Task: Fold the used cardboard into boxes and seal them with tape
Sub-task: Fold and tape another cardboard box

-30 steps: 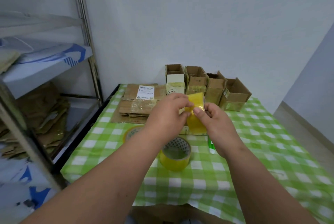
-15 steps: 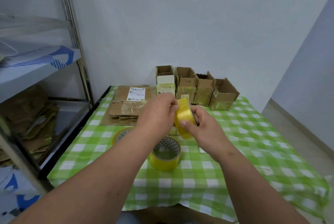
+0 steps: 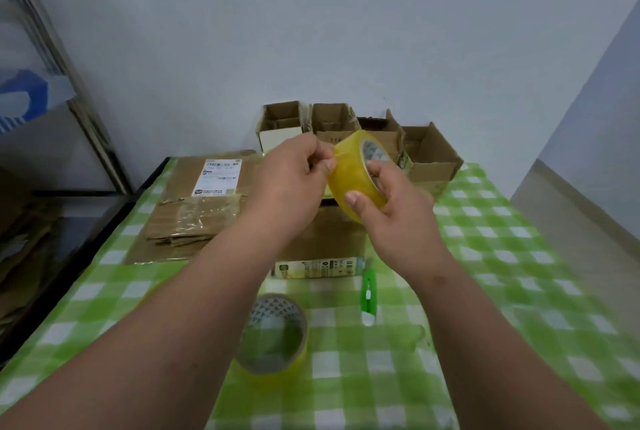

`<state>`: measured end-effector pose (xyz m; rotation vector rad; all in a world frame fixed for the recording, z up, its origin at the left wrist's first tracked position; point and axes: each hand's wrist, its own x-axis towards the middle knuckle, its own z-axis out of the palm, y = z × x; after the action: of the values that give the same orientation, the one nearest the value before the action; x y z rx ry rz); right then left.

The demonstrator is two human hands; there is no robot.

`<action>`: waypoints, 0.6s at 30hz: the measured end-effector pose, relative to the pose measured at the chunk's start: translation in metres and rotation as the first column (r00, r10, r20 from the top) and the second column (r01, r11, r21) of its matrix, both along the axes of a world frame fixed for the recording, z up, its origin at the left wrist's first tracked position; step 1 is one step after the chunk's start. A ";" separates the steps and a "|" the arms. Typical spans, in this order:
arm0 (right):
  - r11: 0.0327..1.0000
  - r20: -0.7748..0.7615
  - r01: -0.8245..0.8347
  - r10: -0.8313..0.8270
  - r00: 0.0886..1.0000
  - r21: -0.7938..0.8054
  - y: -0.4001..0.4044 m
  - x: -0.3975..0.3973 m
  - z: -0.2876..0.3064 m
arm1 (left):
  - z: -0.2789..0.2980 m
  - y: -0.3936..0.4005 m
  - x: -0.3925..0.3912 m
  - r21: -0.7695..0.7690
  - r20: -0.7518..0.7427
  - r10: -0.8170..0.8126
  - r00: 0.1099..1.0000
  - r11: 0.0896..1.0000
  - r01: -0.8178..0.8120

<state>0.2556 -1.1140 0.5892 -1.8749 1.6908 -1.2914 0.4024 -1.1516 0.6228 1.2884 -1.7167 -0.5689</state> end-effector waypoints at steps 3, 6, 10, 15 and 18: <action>1.000 -0.044 -0.024 0.024 0.999 0.004 -0.018 -0.003 0.000 | -0.002 -0.018 0.000 0.034 0.015 0.025 1.000 0.999 -0.026; 0.997 -0.150 -0.054 0.063 0.987 0.063 -0.026 -0.002 0.010 | 0.004 -0.028 0.005 0.065 0.009 0.059 0.998 0.996 -0.059; 0.988 -0.231 -0.117 0.137 0.963 0.102 -0.023 0.005 0.026 | 0.019 -0.026 0.015 0.076 0.072 0.068 0.995 0.994 -0.073; 0.986 -0.362 -0.133 0.161 0.918 0.102 0.004 0.012 0.035 | 0.032 -0.006 0.038 0.045 0.001 0.105 0.994 0.993 -0.105; 0.992 -0.394 -0.121 0.124 0.911 0.031 0.025 0.019 0.044 | 0.031 0.014 0.050 0.129 -0.186 0.083 0.979 0.990 -0.059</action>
<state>0.2746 -1.0888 0.6333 -2.3183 1.7163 -0.8981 0.4527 -1.1373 0.6539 1.3304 -1.4909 -0.7418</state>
